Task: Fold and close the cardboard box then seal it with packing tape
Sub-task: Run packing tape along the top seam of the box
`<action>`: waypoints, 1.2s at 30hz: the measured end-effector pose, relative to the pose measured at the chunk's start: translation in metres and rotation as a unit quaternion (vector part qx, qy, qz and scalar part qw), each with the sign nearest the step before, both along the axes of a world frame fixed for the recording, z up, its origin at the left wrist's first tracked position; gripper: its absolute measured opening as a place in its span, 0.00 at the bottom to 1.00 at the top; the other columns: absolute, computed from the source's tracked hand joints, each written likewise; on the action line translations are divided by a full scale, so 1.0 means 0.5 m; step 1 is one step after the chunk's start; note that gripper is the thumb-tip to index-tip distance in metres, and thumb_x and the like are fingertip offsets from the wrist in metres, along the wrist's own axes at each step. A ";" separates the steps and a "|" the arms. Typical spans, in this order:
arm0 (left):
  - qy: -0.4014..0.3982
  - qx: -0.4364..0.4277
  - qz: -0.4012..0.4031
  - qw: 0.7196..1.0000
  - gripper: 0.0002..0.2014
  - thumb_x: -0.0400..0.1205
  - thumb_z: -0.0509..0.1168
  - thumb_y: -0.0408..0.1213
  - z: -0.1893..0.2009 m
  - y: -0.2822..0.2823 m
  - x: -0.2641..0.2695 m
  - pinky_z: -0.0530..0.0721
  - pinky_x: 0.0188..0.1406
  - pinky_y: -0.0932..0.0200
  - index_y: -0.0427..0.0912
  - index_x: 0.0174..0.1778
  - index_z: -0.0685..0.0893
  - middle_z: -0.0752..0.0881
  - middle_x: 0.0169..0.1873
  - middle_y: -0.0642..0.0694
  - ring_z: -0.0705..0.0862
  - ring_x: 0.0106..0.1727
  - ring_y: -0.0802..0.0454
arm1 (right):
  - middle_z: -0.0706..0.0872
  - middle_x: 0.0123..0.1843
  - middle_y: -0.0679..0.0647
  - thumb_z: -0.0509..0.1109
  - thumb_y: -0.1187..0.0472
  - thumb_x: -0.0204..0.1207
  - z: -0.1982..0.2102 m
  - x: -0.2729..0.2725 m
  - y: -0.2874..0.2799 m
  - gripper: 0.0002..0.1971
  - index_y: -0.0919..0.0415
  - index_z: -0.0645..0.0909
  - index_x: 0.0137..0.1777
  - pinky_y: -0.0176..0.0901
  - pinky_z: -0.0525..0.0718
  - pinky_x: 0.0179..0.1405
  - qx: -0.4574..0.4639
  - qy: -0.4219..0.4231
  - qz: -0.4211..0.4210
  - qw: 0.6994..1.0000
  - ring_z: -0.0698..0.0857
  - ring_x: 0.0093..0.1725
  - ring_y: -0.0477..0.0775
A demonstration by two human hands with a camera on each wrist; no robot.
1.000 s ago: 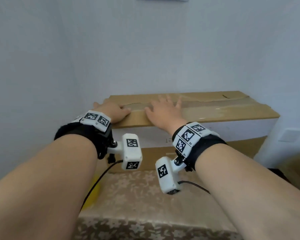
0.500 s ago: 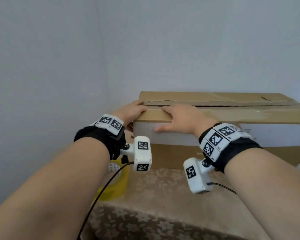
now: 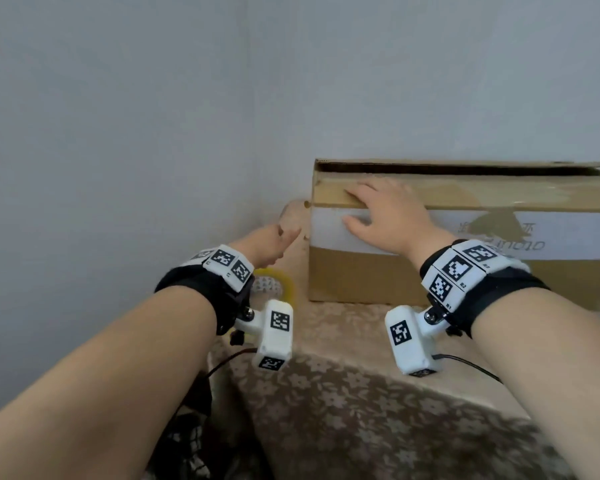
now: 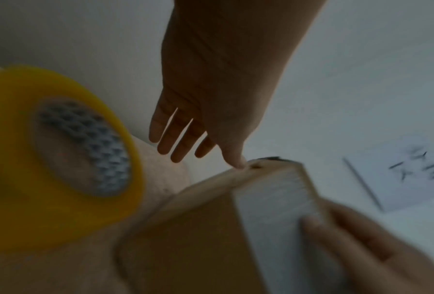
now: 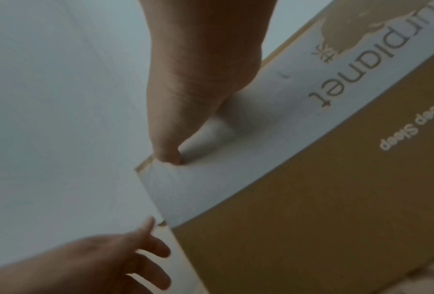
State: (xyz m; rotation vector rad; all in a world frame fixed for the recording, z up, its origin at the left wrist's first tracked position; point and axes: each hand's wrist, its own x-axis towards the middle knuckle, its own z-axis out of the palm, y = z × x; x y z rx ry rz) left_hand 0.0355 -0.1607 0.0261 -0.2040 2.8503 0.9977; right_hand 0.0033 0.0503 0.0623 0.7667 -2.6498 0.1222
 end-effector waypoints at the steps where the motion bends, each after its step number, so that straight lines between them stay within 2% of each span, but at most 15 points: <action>1: -0.040 -0.057 -0.019 0.997 0.30 0.83 0.54 0.59 -0.023 -0.010 0.005 0.79 0.59 0.48 0.36 0.69 0.71 0.81 0.63 0.36 0.81 0.60 0.39 | 0.75 0.73 0.53 0.60 0.45 0.79 -0.007 0.008 -0.014 0.27 0.54 0.71 0.76 0.51 0.64 0.72 -0.009 0.005 0.006 1.000 0.71 0.72 0.57; 3: -0.108 -0.156 -0.052 0.981 0.36 0.77 0.63 0.62 -0.060 -0.019 0.013 0.77 0.62 0.48 0.44 0.76 0.66 0.71 0.72 0.40 0.76 0.67 0.40 | 0.77 0.72 0.53 0.59 0.47 0.80 -0.015 0.020 -0.039 0.25 0.55 0.72 0.74 0.51 0.64 0.72 -0.024 0.007 0.009 1.000 0.72 0.71 0.57; 5: -0.121 -0.209 -0.064 0.968 0.42 0.73 0.68 0.62 -0.081 -0.012 0.019 0.77 0.63 0.45 0.48 0.79 0.62 0.63 0.75 0.42 0.74 0.69 0.37 | 0.77 0.71 0.53 0.59 0.49 0.81 -0.017 0.025 -0.055 0.23 0.54 0.73 0.73 0.51 0.64 0.72 -0.047 0.005 0.011 0.999 0.72 0.70 0.58; 10: -0.107 -0.236 -0.072 0.963 0.39 0.72 0.71 0.54 -0.097 0.012 0.008 0.81 0.58 0.45 0.43 0.76 0.66 0.62 0.71 0.40 0.76 0.63 0.37 | 0.78 0.69 0.52 0.60 0.52 0.81 -0.014 0.026 -0.068 0.20 0.54 0.74 0.72 0.51 0.64 0.72 -0.083 -0.002 0.014 0.996 0.72 0.70 0.57; 12: -0.096 -0.225 -0.076 0.967 0.34 0.74 0.71 0.49 -0.096 0.016 0.002 0.81 0.55 0.49 0.40 0.73 0.69 0.67 0.70 0.41 0.77 0.62 0.39 | 0.79 0.68 0.52 0.60 0.52 0.82 -0.012 0.024 -0.067 0.19 0.54 0.75 0.71 0.51 0.65 0.71 -0.095 -0.011 0.013 0.995 0.73 0.70 0.56; 15: -0.061 -0.191 -0.077 0.977 0.26 0.77 0.70 0.43 -0.078 0.025 0.001 0.78 0.56 0.52 0.37 0.69 0.73 0.77 0.66 0.39 0.78 0.64 0.41 | 0.79 0.68 0.52 0.60 0.53 0.82 -0.007 0.025 -0.066 0.19 0.54 0.75 0.71 0.52 0.67 0.70 -0.103 -0.034 0.017 0.994 0.73 0.69 0.56; 19: -0.020 -0.125 -0.010 0.992 0.27 0.79 0.67 0.41 -0.012 -0.012 -0.004 0.76 0.61 0.54 0.34 0.72 0.72 0.77 0.68 0.38 0.78 0.67 0.40 | 0.79 0.70 0.52 0.60 0.55 0.82 0.007 0.032 -0.065 0.20 0.55 0.73 0.73 0.53 0.70 0.71 -0.124 -0.057 0.028 0.990 0.74 0.69 0.56; 22: 0.035 0.030 0.020 0.999 0.27 0.79 0.66 0.33 0.058 -0.055 0.002 0.79 0.62 0.53 0.31 0.74 0.69 0.76 0.69 0.36 0.80 0.64 0.41 | 0.77 0.73 0.52 0.61 0.56 0.83 0.023 0.037 -0.060 0.22 0.57 0.70 0.76 0.50 0.72 0.71 -0.176 -0.101 0.042 0.978 0.74 0.71 0.54; 25: 0.173 0.100 -0.002 0.980 0.27 0.79 0.64 0.27 0.143 -0.066 0.030 0.74 0.53 0.67 0.37 0.76 0.69 0.76 0.70 0.44 0.78 0.58 0.53 | 0.75 0.75 0.51 0.62 0.56 0.83 0.050 0.042 -0.059 0.22 0.58 0.69 0.76 0.42 0.71 0.71 -0.282 -0.150 0.061 0.946 0.73 0.73 0.50; 27: 0.245 0.123 -0.041 0.961 0.28 0.78 0.63 0.27 0.201 -0.058 0.049 0.75 0.44 0.74 0.43 0.75 0.71 0.77 0.68 0.51 0.79 0.47 0.57 | 0.75 0.73 0.50 0.64 0.55 0.82 0.076 0.050 -0.064 0.23 0.57 0.69 0.76 0.39 0.70 0.69 -0.361 -0.179 0.072 0.912 0.74 0.71 0.48; 28: 0.265 0.145 -0.058 0.951 0.28 0.78 0.63 0.26 0.226 -0.051 0.057 0.77 0.42 0.74 0.46 0.75 0.71 0.78 0.66 0.53 0.79 0.43 0.57 | 0.76 0.71 0.50 0.65 0.53 0.82 0.089 0.054 -0.067 0.23 0.56 0.70 0.75 0.39 0.71 0.68 -0.397 -0.193 0.075 0.894 0.76 0.69 0.47; 30: 0.301 0.199 -0.088 0.929 0.28 0.77 0.62 0.25 0.266 -0.029 0.072 0.80 0.48 0.66 0.48 0.73 0.72 0.78 0.66 0.55 0.80 0.43 0.55 | 0.79 0.67 0.50 0.66 0.49 0.80 0.118 0.064 -0.071 0.24 0.54 0.72 0.74 0.43 0.73 0.69 -0.453 -0.230 0.085 0.857 0.78 0.65 0.46; 32: 0.332 0.242 -0.111 0.905 0.28 0.76 0.62 0.24 0.296 0.002 0.082 0.81 0.50 0.64 0.47 0.72 0.73 0.77 0.66 0.54 0.82 0.44 0.55 | 0.81 0.66 0.50 0.69 0.46 0.77 0.142 0.074 -0.070 0.25 0.54 0.74 0.72 0.45 0.74 0.71 -0.460 -0.268 0.108 0.840 0.80 0.65 0.47; 34: 0.348 0.279 -0.130 0.886 0.27 0.76 0.62 0.23 0.314 0.035 0.084 0.82 0.51 0.65 0.46 0.71 0.73 0.77 0.66 0.52 0.84 0.45 0.55 | 0.84 0.64 0.49 0.73 0.51 0.75 0.159 0.085 -0.063 0.23 0.56 0.77 0.69 0.45 0.76 0.69 -0.454 -0.283 0.147 0.832 0.82 0.64 0.47; 36: 0.347 0.305 -0.143 0.876 0.25 0.78 0.61 0.22 0.320 0.061 0.078 0.82 0.55 0.60 0.45 0.70 0.74 0.77 0.64 0.50 0.84 0.48 0.55 | 0.86 0.61 0.51 0.75 0.58 0.74 0.172 0.097 -0.052 0.19 0.55 0.79 0.63 0.42 0.80 0.65 -0.460 -0.260 0.173 0.831 0.84 0.61 0.47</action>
